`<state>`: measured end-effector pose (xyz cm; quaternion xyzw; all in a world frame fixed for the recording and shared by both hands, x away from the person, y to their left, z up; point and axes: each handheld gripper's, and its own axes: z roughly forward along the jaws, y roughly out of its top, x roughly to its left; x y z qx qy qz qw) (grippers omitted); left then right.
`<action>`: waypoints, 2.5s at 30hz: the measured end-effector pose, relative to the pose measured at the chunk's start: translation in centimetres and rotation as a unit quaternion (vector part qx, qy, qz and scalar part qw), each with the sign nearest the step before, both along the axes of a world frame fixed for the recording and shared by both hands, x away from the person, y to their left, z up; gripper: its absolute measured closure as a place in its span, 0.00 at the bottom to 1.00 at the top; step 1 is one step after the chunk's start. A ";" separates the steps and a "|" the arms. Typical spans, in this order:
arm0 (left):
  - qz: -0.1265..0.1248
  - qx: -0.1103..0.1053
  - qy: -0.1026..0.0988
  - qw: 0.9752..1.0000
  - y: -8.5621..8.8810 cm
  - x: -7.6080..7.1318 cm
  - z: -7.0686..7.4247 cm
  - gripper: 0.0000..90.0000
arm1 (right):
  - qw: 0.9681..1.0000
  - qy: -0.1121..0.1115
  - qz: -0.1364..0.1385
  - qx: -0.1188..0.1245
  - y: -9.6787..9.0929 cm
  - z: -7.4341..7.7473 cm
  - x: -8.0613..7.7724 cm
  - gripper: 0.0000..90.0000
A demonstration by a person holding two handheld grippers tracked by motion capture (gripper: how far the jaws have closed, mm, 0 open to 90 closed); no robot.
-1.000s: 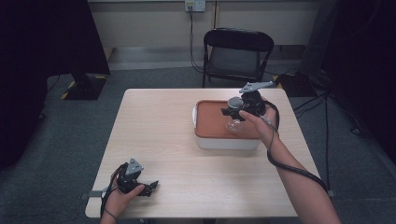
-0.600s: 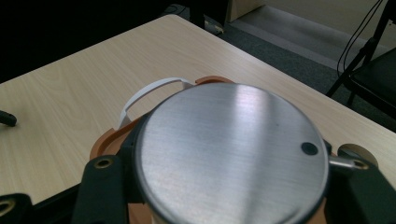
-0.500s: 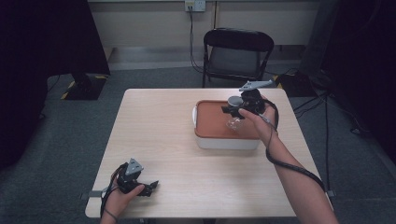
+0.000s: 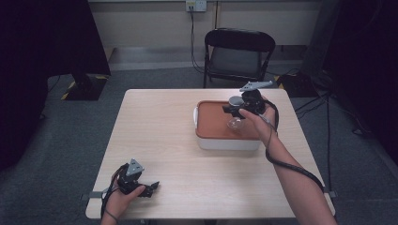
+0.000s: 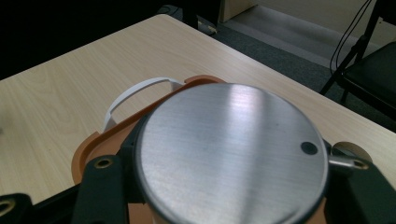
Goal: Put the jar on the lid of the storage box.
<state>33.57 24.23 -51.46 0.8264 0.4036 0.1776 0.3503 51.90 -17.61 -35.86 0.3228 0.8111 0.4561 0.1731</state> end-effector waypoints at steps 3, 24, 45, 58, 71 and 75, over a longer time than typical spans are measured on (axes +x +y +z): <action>0.000 0.000 0.000 1.000 0.0 0.0 0.0 0.00 | 1.000 -0.002 -0.004 0.001 -0.1 -0.1 0.2 0.43; 0.000 0.000 0.000 1.000 0.0 0.0 0.0 0.00 | 1.000 0.002 -0.027 0.008 -0.4 -0.9 1.2 0.43; 0.000 0.000 0.000 1.000 0.0 0.0 0.0 0.00 | 0.999 -0.001 -0.049 0.023 -0.7 -2.0 2.1 0.43; 0.000 0.000 0.000 1.000 0.0 0.0 0.0 0.00 | 0.998 0.002 -0.053 0.023 -0.9 -2.1 1.9 0.42; 0.000 0.000 0.000 1.000 0.0 0.0 0.0 0.00 | 0.998 0.010 -0.060 0.020 -1.2 -2.0 1.6 0.23; 0.000 0.000 0.000 1.000 0.0 0.0 0.0 0.00 | 0.998 0.010 -0.062 0.018 -1.3 -1.9 1.6 0.15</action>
